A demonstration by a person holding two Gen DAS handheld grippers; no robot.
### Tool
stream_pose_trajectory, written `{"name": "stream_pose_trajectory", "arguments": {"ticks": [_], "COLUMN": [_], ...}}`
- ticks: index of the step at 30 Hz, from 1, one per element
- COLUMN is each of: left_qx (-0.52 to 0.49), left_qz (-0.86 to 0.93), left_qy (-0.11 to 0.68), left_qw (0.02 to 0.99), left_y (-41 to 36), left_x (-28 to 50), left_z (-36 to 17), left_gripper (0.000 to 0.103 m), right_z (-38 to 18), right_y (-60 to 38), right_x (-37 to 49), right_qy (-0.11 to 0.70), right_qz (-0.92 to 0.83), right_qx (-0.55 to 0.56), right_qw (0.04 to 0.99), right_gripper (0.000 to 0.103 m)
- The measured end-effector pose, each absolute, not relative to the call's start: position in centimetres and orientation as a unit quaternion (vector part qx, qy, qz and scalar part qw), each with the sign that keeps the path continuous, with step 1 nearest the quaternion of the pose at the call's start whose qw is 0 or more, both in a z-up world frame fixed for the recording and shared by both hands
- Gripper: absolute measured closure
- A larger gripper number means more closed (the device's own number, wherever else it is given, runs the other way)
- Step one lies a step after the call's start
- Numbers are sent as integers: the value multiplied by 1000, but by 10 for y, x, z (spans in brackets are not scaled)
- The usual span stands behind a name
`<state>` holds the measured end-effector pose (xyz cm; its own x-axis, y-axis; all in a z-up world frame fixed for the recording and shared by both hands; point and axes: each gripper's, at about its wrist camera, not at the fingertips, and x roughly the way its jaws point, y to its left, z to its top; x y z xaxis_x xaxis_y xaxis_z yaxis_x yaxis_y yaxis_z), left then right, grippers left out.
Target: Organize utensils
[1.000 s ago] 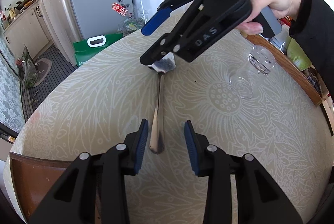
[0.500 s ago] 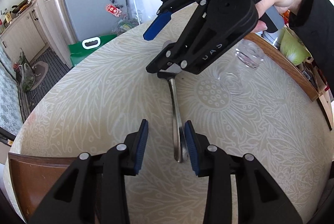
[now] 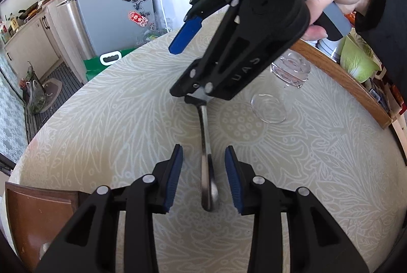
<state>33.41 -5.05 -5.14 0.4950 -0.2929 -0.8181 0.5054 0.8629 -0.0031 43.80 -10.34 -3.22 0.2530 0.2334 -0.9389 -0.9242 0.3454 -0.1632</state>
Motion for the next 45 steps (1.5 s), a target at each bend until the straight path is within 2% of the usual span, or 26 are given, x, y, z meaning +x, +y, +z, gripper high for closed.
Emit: {"name": "stream_pose_trajectory", "arguments": {"ticks": [1,3,5,9,14,18,24,27,29,34,39,43,44,45], "left_qx": [122,124,129,130,104,84,51,40,41,44,60,92,99,112], "left_qz": [-232,-229,-226,-228,-238,-243,-258,-264,-264,-266,-271,-271,-271,-269], "left_qy": [446,449,452,456,466,472,479,479,479,477,477,469,468,465], "left_qw": [856,855,853,850,846,843,837,836,836,836,834,836,836,836], "left_y": [-50,-49,-49,-47,-40,-36,-27,-24,-26,-27,-28,-37,-38,-42], "left_x": [334,334,334,336,341,346,349,350,349,346,343,336,335,333], "left_z": [-51,-50,-49,-47,-47,-47,-47,-48,-48,-48,-47,-47,-47,-47], "left_gripper": [73,87,93,94,94,95,95,95,95,95,95,85,79,77], "right_z": [-31,-26,-19,-12,-22,-31,-31,-30,-29,-25,-28,-27,-27,-27], "right_y": [-104,-108,-113,-116,-109,-101,-106,-108,-104,-100,-101,-101,-101,-99], "right_x": [436,432,427,407,385,390,413,417,416,410,410,410,410,410], "right_qy": [444,440,433,401,370,392,428,438,440,441,443,446,447,448], "right_qz": [422,425,432,455,484,489,511,525,525,529,530,528,527,528], "right_qx": [-390,-391,-393,-429,-472,-473,-417,-393,-394,-399,-402,-406,-406,-405], "right_qw": [688,688,687,669,637,619,618,615,612,606,602,598,598,598], "right_gripper": [44,42,40,26,26,37,38,55,56,67,69,69,69,71]}}
